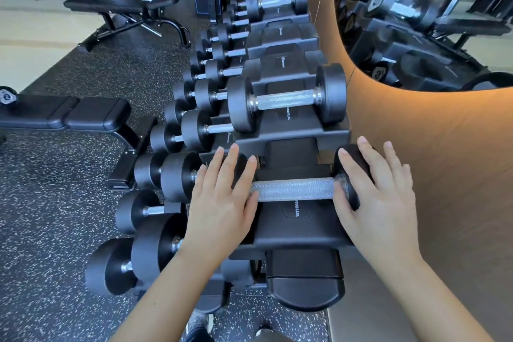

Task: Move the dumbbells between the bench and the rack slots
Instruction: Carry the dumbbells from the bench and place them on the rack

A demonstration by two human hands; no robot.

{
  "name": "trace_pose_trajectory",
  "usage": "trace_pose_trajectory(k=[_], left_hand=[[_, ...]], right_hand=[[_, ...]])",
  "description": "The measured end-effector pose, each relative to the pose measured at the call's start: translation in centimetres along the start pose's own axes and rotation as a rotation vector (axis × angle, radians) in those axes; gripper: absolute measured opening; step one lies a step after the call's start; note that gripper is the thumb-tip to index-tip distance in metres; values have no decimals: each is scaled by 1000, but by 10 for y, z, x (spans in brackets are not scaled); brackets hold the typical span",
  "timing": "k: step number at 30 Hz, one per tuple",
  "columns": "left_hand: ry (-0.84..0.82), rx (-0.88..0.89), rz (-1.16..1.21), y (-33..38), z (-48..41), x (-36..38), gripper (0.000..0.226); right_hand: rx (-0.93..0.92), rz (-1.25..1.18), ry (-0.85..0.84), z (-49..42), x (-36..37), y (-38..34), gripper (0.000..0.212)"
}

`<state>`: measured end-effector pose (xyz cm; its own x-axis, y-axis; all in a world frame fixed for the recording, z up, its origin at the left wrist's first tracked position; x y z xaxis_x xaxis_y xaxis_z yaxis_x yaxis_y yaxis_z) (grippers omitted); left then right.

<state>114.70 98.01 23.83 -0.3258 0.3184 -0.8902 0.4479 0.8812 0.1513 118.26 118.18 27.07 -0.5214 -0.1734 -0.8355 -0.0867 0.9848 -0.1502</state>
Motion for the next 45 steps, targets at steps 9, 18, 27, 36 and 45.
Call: trace_pose_trajectory(k=[9,18,27,36,45], left_hand=[[28,-109,59,7,10,-17,42],[42,-179,79,-37,71,-40,38],[-9,-319,26,-150,171,-88,38],[36,-586,-17,-263,264,-129,38],[67,-796,-78,-373,289,-141,39]], right_hand=[[-90,-54,-37,-2,-5,-30,34],[-186,-125,-140,19,5,-112,34],[-304,-180,-268,47,37,-270,36],[-440,-252,-398,68,83,-421,40],[-610,-318,-462,37,146,-532,36]])
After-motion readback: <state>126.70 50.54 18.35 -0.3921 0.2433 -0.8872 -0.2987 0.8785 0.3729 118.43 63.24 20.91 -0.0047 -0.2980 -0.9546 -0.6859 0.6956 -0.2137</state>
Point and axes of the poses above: each hand's wrist, its own z-axis away from the middle knuckle, its own x-axis out of the palm, y = z × x, the point moved 4 cm from there along -z, towards the middle knuckle, and after that the axes turned 7 degrees about -y, right-handed, at the moved point
